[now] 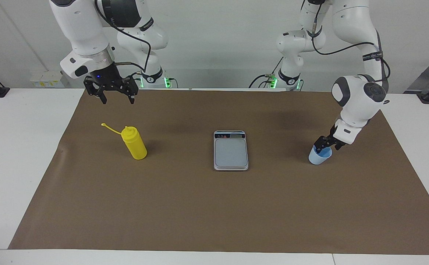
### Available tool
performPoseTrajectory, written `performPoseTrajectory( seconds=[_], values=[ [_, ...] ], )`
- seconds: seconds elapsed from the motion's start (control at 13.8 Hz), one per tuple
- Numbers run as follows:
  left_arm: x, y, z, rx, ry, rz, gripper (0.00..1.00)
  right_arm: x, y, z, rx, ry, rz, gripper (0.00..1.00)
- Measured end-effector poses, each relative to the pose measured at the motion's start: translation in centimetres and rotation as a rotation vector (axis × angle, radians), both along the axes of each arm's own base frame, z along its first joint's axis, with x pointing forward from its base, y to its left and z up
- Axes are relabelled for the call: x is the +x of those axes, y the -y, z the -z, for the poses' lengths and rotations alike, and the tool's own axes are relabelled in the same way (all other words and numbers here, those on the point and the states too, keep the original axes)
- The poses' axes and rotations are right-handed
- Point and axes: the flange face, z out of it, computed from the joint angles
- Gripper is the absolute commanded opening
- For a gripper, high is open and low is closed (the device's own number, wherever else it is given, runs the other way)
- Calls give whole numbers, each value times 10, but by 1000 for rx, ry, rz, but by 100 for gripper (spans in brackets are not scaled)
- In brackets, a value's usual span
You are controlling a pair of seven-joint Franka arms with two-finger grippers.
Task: Pour seasoning into cup on scale with both arms
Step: 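Reach the left gripper to the blue cup and grasp it, then lift the blue cup with the left gripper and carry it onto the scale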
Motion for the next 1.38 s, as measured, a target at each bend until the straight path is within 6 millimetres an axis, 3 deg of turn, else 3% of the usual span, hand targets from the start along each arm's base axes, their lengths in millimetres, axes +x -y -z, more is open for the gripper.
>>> performPoseTrajectory(
  seconds=[0.07,0.15,0.22,0.29,0.73,1.02,1.16,1.38],
  values=[
    [0,0,0,0,-1,1,91,0,0,0,0,0,0,100],
    [0,0,0,0,-1,1,61,0,0,0,0,0,0,100],
    [0,1,1,0,-1,1,14,0,0,0,0,0,0,100],
    [0,1,1,0,-1,1,0,0,0,0,0,0,0,100],
    [0,1,0,0,-14,41,0,0,0,0,0,0,0,100],
    [5,2,-13,-1,-36,62,0,0,0,0,0,0,0,100],
    [15,2,-35,-5,-61,70,0,0,0,0,0,0,0,100],
    [34,4,-89,-10,-77,81,0,0,0,0,0,0,0,100]
  ],
)
